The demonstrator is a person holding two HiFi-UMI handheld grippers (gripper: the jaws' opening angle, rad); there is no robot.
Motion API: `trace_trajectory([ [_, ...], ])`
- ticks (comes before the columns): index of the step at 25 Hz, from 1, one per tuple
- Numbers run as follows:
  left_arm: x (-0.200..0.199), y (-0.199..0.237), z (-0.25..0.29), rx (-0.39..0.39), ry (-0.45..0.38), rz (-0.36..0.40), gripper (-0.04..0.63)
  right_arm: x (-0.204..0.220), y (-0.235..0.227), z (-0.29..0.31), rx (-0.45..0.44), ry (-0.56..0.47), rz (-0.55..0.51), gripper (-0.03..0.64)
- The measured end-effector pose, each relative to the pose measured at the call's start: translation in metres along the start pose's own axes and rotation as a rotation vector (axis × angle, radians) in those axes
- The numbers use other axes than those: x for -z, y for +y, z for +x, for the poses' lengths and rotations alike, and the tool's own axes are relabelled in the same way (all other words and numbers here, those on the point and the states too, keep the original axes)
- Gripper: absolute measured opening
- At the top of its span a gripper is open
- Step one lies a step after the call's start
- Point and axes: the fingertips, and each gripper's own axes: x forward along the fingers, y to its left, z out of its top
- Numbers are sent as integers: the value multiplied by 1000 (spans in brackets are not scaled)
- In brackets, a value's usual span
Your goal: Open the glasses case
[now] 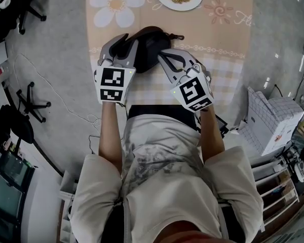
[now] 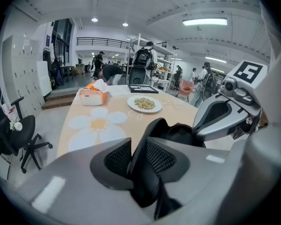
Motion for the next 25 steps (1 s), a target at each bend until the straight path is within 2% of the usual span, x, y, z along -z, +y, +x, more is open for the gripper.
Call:
trace_trajectory([
  [3, 4, 2, 3, -9, 15, -8, 99, 9, -1, -1, 5, 42, -8, 17],
  [7, 18, 4, 6, -17, 56, -12, 49, 40, -3, -1, 29, 133, -15, 18],
  [11, 26, 1, 7, 1, 58, -54, 48, 47, -9, -2, 39, 100, 45, 17],
  [17, 29, 0, 8, -17, 30, -112, 54, 47, -16, 1, 64, 76, 51, 17],
  [20, 27, 2, 4, -36, 9, -121, 61, 44, -13, 1, 57, 61, 93, 18],
  [25, 18, 3, -8, -37, -36, -135, 139, 34, -13, 0, 54, 17, 119, 18],
])
